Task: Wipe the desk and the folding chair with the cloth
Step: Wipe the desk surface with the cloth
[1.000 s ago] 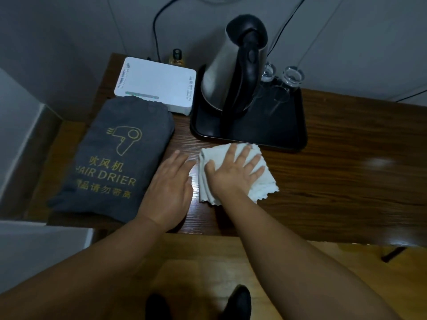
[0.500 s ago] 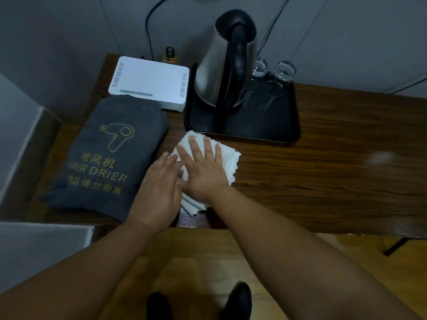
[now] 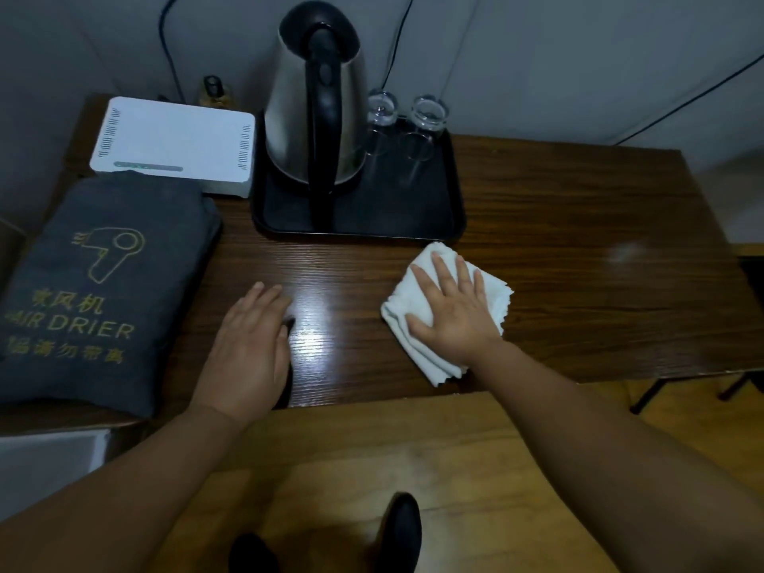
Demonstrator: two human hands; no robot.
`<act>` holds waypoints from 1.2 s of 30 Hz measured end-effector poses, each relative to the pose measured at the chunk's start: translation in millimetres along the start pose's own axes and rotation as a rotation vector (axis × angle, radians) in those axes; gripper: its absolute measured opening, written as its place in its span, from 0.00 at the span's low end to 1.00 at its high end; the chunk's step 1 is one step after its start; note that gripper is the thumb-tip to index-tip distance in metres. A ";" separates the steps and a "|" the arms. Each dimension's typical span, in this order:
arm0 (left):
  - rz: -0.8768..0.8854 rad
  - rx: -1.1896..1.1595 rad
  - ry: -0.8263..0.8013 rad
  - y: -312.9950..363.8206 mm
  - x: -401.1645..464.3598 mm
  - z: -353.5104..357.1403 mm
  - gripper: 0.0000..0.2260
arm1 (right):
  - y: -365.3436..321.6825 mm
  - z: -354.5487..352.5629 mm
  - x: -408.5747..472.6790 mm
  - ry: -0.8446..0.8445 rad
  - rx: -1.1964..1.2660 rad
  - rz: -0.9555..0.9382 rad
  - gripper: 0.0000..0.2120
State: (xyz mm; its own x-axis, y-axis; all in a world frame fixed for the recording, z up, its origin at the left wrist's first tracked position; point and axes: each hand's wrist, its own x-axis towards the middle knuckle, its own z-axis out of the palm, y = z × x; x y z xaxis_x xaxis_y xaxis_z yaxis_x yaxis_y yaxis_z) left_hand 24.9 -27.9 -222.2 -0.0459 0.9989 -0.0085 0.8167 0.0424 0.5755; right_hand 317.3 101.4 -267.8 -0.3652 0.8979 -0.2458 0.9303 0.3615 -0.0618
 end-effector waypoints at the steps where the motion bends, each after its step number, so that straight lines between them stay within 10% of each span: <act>1: -0.002 -0.004 -0.001 0.8 0.3 0.3 0.22 | 5.4 1.4 -7.1 0.007 0.010 0.039 0.41; 7: -0.028 -0.019 0.045 -3.2 2.7 -16.3 0.21 | -58.3 10.9 -19.6 0.059 0.130 0.239 0.41; 19: -0.055 0.057 0.071 -24.1 4.6 -35.1 0.22 | -275.9 27.2 -35.6 -0.014 0.056 -0.153 0.54; 36: 0.064 0.169 -0.210 102.4 55.4 87.0 0.29 | -54.0 18.2 -67.8 -0.027 0.096 -0.119 0.52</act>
State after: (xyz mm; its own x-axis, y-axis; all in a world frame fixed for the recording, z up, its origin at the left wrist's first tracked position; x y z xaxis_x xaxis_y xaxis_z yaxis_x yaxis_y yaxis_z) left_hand 156.0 33.5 -235.0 0.1147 0.9811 -0.1560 0.8994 -0.0358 0.4357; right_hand 292.5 16.4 -265.5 -0.4729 0.8428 -0.2569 0.8801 0.4378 -0.1837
